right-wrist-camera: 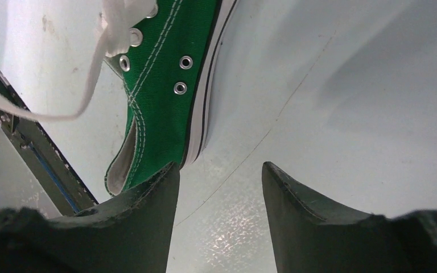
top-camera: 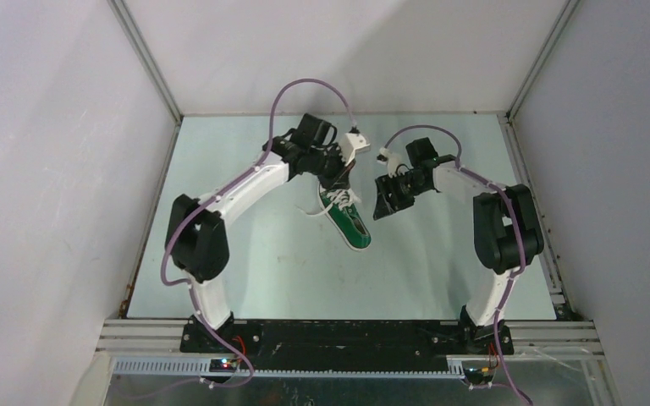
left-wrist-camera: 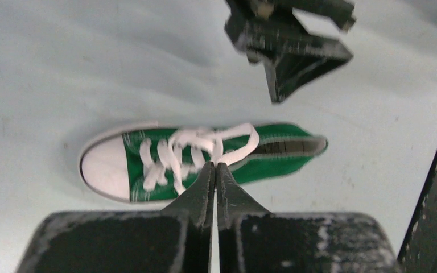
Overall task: Tie the shoes
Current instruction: Tie the shoelace on the shoe.
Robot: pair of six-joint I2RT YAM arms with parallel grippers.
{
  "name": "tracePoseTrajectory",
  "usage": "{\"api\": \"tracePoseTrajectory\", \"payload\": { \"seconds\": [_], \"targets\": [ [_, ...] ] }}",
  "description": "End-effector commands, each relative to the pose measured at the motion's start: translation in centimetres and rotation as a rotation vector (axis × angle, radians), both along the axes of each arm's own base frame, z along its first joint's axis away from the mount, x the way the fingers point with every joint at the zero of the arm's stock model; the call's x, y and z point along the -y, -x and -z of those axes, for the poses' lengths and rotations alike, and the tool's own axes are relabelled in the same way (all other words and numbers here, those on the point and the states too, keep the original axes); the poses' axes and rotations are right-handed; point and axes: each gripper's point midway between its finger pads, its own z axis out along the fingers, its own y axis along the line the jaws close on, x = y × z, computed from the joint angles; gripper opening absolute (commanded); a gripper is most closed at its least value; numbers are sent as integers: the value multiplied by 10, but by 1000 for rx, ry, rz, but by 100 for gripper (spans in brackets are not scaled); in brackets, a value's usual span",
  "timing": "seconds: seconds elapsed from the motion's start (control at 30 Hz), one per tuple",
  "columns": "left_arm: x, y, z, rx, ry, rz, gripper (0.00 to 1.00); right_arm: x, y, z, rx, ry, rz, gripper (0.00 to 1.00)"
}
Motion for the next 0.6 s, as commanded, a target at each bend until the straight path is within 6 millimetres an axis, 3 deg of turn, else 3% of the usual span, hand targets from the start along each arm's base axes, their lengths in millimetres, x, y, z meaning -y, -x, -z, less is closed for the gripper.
{"api": "tracePoseTrajectory", "payload": {
  "seconds": [0.0,0.1,0.17,0.27,0.4,0.47,0.53,0.57],
  "targets": [
    [-44,22,-17,58,-74,-1,0,-15,7,3,34,-3,-101,56],
    [-66,29,-3,48,-132,-57,0,-37,30,12,-20,-36,-190,51],
    [-82,31,9,40,-188,-115,0,-54,46,6,-47,-103,-257,49],
    [-100,34,27,-10,-253,-188,0,-62,56,1,-42,-106,-312,48],
    [-111,35,43,-52,-282,-230,0,-41,33,-26,-27,-110,-250,48],
    [-115,34,46,-51,-291,-242,0,-32,11,-49,13,-123,-211,50],
    [-118,32,48,-49,-292,-257,0,-31,-23,-80,94,-142,-170,53],
    [-120,30,46,-47,-288,-266,0,-33,-32,-86,90,-152,-141,54]
  ]
}}
